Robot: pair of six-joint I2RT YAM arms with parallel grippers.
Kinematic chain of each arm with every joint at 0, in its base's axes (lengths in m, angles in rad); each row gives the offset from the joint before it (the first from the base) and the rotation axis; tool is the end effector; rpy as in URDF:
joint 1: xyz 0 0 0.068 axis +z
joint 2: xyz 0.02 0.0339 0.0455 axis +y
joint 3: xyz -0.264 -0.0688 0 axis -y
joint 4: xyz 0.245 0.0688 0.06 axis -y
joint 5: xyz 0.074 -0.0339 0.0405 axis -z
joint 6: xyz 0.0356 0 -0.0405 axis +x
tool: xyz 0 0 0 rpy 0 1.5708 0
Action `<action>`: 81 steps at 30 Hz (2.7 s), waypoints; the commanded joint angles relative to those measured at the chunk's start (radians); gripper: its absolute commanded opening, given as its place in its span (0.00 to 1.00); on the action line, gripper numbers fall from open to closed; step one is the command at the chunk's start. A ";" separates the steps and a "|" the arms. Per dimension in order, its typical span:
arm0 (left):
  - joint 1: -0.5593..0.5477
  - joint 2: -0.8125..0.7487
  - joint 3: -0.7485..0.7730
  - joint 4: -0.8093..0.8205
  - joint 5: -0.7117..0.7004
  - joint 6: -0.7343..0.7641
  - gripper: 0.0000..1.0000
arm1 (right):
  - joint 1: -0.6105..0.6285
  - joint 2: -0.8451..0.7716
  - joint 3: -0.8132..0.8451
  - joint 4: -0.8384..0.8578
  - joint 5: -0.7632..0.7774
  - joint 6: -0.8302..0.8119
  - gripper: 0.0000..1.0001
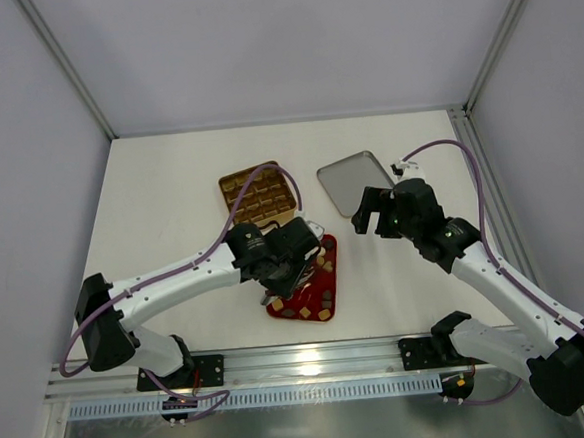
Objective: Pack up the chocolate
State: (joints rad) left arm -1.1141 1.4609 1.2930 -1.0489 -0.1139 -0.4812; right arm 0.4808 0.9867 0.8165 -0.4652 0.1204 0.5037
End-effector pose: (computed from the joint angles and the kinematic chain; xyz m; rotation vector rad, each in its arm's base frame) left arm 0.1273 -0.2500 0.2915 0.8452 2.6731 -0.2473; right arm 0.1918 0.0952 0.2865 0.0935 2.2303 0.4141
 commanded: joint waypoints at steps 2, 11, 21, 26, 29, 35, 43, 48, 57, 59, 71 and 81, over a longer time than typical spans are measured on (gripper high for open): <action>-0.009 -0.002 0.051 -0.014 -0.038 0.015 0.27 | 0.002 -0.023 -0.005 0.017 0.016 0.007 1.00; -0.009 -0.008 0.094 -0.028 -0.055 0.015 0.22 | 0.002 -0.022 -0.004 0.019 0.018 0.006 1.00; -0.006 -0.037 0.153 -0.056 -0.107 0.010 0.21 | 0.002 -0.020 0.001 0.022 0.013 0.004 1.00; 0.025 -0.028 0.201 -0.071 -0.142 0.010 0.21 | 0.002 -0.013 0.009 0.023 0.007 -0.004 1.00; 0.077 -0.016 0.236 -0.068 -0.156 0.018 0.21 | 0.002 -0.008 0.013 0.022 0.005 -0.008 1.00; 0.213 0.045 0.345 -0.059 -0.196 0.072 0.21 | 0.002 0.003 0.030 0.023 -0.007 -0.019 1.00; 0.442 0.173 0.475 0.007 -0.193 0.127 0.21 | 0.002 0.029 0.059 0.025 -0.027 -0.039 1.00; 0.496 0.295 0.588 0.010 -0.205 0.141 0.21 | 0.001 0.043 0.082 0.019 -0.041 -0.057 1.00; 0.556 0.441 0.704 -0.002 -0.211 0.156 0.21 | 0.002 0.046 0.093 0.013 -0.056 -0.068 1.00; 0.563 0.450 0.709 -0.002 -0.214 0.159 0.21 | 0.002 0.046 0.092 0.013 -0.057 -0.070 1.00; 0.565 0.464 0.675 -0.010 -0.211 0.168 0.22 | 0.002 0.049 0.081 0.017 -0.062 -0.064 1.00; 0.566 0.443 0.605 0.006 -0.214 0.170 0.23 | 0.002 0.049 0.075 0.016 -0.062 -0.054 1.00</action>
State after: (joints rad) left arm -0.5537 1.9350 1.9137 -1.0683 -0.3077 -0.3286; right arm 0.4808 1.0344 0.8665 -0.4652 0.0639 0.4473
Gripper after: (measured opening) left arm 0.282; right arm 0.996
